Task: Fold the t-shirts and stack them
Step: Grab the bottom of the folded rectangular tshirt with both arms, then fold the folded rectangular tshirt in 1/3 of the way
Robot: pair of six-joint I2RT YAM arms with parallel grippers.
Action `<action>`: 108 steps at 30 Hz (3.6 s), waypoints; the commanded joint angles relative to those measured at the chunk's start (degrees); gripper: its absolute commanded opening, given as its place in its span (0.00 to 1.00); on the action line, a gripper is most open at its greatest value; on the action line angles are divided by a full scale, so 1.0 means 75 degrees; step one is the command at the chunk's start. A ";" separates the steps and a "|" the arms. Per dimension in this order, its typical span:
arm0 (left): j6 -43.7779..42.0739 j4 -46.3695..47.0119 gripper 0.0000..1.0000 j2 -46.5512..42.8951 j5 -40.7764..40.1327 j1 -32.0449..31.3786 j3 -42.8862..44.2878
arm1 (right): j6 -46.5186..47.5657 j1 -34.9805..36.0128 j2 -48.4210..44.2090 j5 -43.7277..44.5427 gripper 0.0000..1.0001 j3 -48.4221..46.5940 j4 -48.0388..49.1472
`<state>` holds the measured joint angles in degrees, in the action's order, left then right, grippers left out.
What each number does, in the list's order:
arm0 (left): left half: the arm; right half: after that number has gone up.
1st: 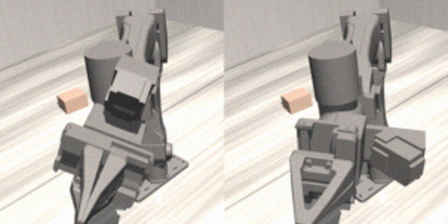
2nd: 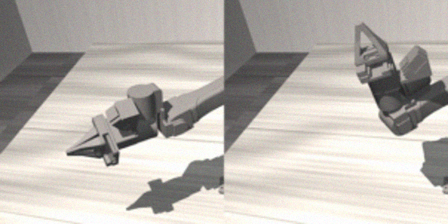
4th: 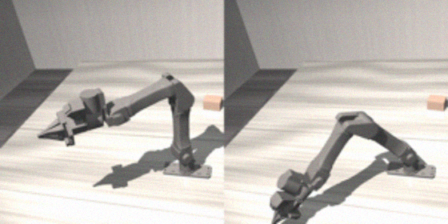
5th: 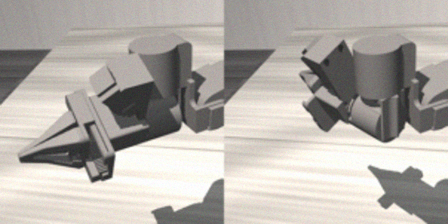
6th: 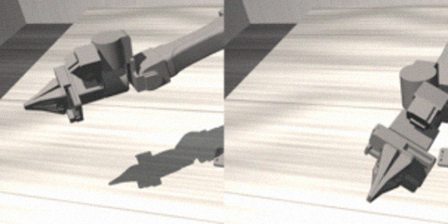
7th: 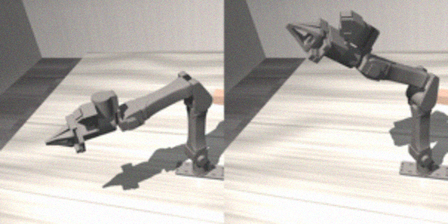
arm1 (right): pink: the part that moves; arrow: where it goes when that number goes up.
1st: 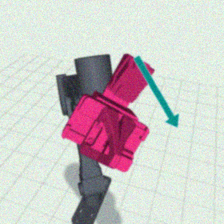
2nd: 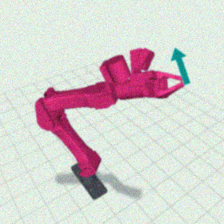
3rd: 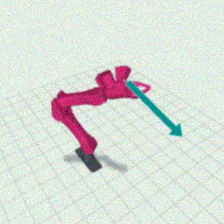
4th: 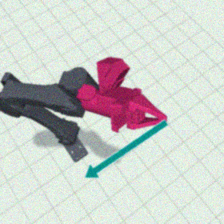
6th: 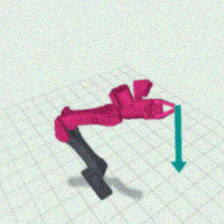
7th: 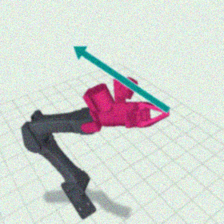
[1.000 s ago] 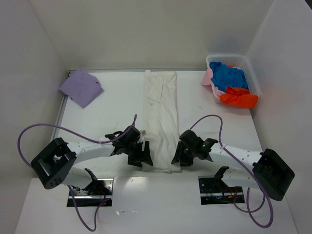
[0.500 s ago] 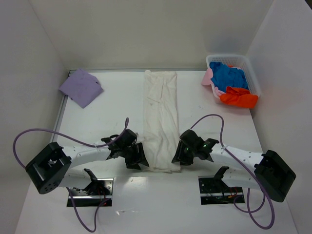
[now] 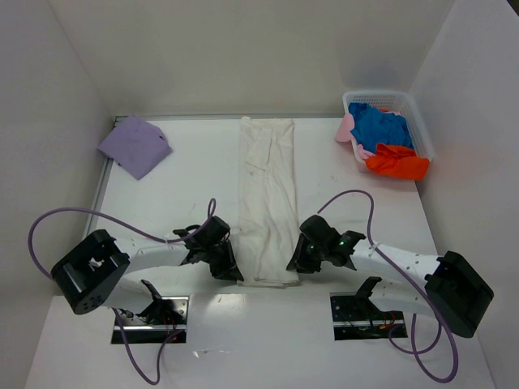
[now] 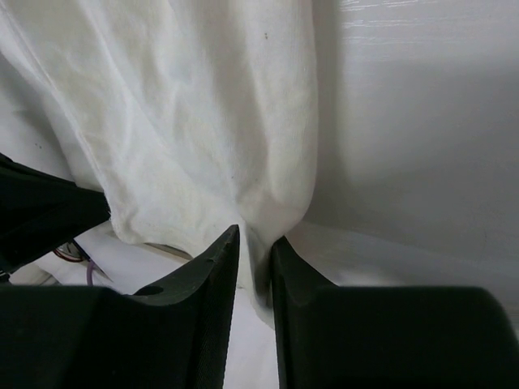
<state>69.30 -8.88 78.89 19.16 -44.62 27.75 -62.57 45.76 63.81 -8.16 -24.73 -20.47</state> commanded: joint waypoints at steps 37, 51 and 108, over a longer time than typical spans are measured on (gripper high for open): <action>-0.2747 -0.1909 0.00 0.0706 -0.0809 0.1519 0.4325 | 0.1814 -0.2351 0.1615 0.0315 0.00 -0.3462 -0.0319; -0.3591 -0.1745 0.00 0.2675 -0.0036 0.2715 0.6085 | 0.2294 -0.3240 0.3749 -0.0001 0.00 -0.5409 0.0034; -0.4201 -0.1065 0.87 0.5888 0.0856 0.4227 0.9578 | 0.3690 -0.4425 0.7489 -0.0576 0.65 -0.9932 0.0280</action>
<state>39.46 -18.90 124.01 24.38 -13.67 97.01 -36.77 13.93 121.21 -12.29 -94.70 -21.41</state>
